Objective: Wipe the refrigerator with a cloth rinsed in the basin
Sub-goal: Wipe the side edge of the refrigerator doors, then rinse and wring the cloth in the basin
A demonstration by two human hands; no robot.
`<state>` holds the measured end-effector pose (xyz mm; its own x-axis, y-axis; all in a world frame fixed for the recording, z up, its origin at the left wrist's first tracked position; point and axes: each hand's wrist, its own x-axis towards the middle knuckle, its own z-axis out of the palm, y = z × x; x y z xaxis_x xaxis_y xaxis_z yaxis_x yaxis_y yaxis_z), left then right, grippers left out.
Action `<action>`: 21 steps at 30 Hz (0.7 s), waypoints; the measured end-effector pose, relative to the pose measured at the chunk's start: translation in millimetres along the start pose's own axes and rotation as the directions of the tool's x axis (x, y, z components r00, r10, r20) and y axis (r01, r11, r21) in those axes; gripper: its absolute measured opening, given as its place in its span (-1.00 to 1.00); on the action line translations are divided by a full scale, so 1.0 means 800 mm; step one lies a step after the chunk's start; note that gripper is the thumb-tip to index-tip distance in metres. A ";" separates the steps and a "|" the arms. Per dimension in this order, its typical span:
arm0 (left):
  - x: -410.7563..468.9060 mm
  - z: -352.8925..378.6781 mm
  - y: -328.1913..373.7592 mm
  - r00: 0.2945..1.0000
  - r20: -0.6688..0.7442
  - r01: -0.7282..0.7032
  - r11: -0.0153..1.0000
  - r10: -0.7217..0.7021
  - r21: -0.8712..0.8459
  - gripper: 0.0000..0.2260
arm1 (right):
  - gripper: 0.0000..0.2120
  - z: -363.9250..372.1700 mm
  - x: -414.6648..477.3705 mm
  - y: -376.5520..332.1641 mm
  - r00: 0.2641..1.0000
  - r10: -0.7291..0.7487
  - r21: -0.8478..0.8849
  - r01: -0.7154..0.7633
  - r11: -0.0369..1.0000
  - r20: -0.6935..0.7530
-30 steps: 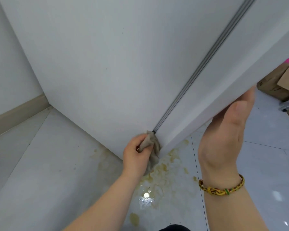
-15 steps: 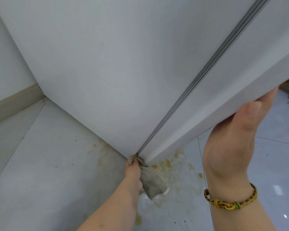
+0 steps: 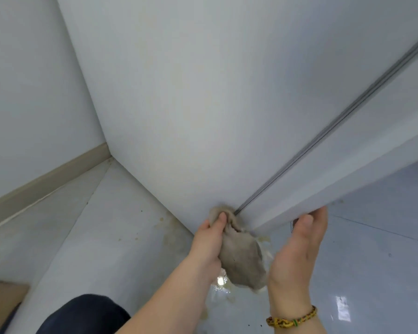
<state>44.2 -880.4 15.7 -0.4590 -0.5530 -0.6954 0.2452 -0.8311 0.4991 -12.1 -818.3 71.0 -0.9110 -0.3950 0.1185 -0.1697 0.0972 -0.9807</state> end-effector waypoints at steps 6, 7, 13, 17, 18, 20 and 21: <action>-0.152 0.029 0.166 0.989 0.094 -0.098 0.986 0.111 -0.139 -0.76 | -0.72 0.008 -0.040 -0.160 0.899 0.430 -0.034 -0.433 0.901 -0.081; -0.176 0.032 0.183 0.987 0.104 -0.102 0.982 0.119 -0.157 -0.73 | -0.68 0.008 -0.043 -0.188 0.914 0.403 -0.050 -0.405 0.913 -0.038; -0.342 0.064 0.307 0.950 0.151 -0.257 0.959 0.274 -0.122 -0.68 | -0.80 0.048 -0.011 -0.389 0.778 0.313 -0.075 -0.327 0.942 0.545; -0.423 0.089 0.370 0.900 0.080 -0.429 0.903 0.429 -0.021 -0.72 | -0.89 0.080 -0.009 -0.492 0.490 0.287 -0.119 -0.346 0.931 0.823; -0.437 0.094 0.380 0.887 0.044 -0.461 0.887 0.460 0.007 -0.74 | -0.92 0.084 -0.013 -0.508 0.461 0.265 -0.122 -0.318 0.940 0.847; -0.466 0.100 0.404 0.852 -0.048 -0.516 0.853 0.521 0.077 -0.82 | -0.86 0.095 -0.022 -0.547 0.438 0.202 -0.089 -0.264 0.960 0.876; -0.479 0.099 0.415 0.827 -0.108 -0.541 0.834 0.551 0.113 -0.86 | -0.88 0.103 -0.029 -0.565 0.434 0.165 -0.057 -0.251 0.966 0.885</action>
<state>233.9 -939.8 489.3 -0.1524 -0.9219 -0.3561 0.3563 -0.3874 0.8503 116.5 -928.4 498.7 -0.0909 -0.9645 -0.2479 0.0432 0.2448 -0.9686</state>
